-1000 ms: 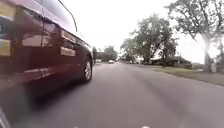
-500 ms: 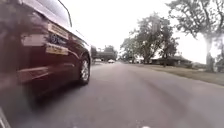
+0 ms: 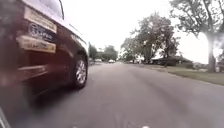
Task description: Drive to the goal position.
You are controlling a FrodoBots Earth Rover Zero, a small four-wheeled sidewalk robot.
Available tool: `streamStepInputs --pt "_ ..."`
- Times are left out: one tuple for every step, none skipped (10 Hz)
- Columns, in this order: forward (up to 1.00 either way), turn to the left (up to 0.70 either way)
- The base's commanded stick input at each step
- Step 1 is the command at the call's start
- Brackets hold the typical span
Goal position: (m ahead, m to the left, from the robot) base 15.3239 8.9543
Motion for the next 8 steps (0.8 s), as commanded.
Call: streamStepInputs --pt "0.70 0.00" --pt "0.70 0.00" --pt "0.70 0.00" --pt "0.70 0.00" --pt "0.70 0.00" --pt "0.70 0.00" --pt "0.70 0.00" --pt "0.70 0.00"
